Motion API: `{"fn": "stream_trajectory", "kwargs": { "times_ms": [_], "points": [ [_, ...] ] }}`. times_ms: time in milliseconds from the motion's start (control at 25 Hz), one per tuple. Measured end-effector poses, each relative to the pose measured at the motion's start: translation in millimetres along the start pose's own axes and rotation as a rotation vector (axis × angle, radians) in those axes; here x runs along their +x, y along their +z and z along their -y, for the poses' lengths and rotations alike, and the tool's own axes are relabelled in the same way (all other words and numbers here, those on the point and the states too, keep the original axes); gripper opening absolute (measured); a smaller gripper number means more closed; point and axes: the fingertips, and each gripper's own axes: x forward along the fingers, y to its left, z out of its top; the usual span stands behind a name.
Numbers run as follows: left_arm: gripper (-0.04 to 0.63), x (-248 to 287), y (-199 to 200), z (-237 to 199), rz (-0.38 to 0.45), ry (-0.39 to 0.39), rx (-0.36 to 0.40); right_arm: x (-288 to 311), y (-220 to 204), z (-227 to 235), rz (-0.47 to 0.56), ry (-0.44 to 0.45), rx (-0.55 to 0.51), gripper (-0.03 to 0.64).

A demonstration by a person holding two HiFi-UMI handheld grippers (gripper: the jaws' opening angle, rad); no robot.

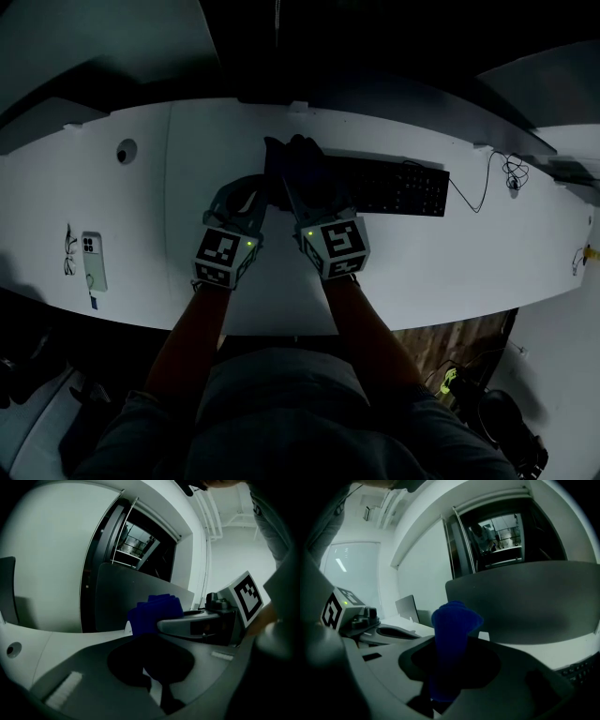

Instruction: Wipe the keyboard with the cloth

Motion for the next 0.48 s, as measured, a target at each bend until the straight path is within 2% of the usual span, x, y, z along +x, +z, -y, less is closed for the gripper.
{"fn": "stream_trajectory", "kwargs": {
  "times_ms": [240,480],
  "points": [
    [0.008,16,-25,-17,-0.038,0.037,-0.042,17,-32,12,-0.074,-0.017,0.048,0.126],
    [0.008,24,-37,-23,-0.05,0.043,-0.08,26,-52,21,-0.126,-0.059,-0.021,0.126]
  ]
}}
